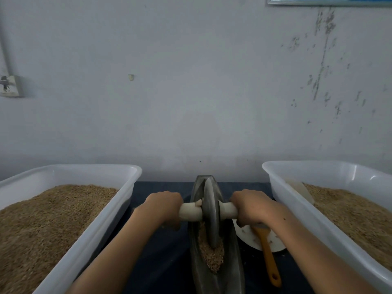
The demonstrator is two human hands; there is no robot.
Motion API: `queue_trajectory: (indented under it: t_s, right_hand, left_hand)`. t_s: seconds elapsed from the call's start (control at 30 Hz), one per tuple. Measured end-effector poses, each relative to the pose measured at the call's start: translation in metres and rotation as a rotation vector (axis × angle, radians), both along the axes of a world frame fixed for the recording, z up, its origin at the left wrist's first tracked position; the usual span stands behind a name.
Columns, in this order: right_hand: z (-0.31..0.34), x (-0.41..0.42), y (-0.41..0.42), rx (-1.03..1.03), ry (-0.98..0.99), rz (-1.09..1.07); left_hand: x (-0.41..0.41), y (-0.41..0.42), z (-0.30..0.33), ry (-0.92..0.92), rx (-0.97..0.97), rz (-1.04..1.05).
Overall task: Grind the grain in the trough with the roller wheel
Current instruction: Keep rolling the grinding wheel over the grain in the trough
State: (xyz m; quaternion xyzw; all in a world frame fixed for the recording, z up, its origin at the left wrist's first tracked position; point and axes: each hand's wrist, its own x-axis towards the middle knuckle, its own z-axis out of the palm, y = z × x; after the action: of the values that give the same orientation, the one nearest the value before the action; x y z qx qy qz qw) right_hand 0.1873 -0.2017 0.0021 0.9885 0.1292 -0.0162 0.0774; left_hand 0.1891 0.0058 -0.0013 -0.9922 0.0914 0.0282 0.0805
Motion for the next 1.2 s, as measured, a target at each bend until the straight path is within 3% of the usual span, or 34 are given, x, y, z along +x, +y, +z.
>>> queue_trajectory:
  t_s: [0.13,0.33,0.47,0.7,0.8,0.9,1.1,1.2]
  right_hand:
    - [0.0,0.001,0.0,0.011,0.01,-0.014]
    - [-0.014,0.008,0.003,0.091,-0.247,-0.045]
    - [-0.016,0.01,0.003,0.142,-0.284,-0.042]
    - [0.0,0.004,-0.003,0.022,0.048,0.012]
    - [0.001,0.003,-0.003,0.019,0.097,-0.002]
    - [-0.002,0.005,-0.001,0.02,0.006,-0.009]
    - [-0.022,0.011,0.0,0.155,-0.369,-0.034]
    - [-0.025,0.013,-0.001,0.186,-0.395,-0.029]
  left_hand:
    - [0.0,0.0,-0.002,0.002,-0.002,0.008]
    - [0.004,-0.006,-0.008,-0.269,-0.031,0.047]
    - [0.003,-0.005,-0.013,-0.353,-0.06,0.031]
    - [0.0,0.0,0.001,0.018,0.011,0.014]
    - [-0.003,0.001,0.002,0.06,-0.012,0.02]
    - [-0.002,-0.002,0.0,-0.029,-0.005,0.024]
    - [0.004,-0.007,-0.012,-0.354,-0.011,0.022]
    - [0.005,-0.006,-0.015,-0.421,-0.024,-0.01]
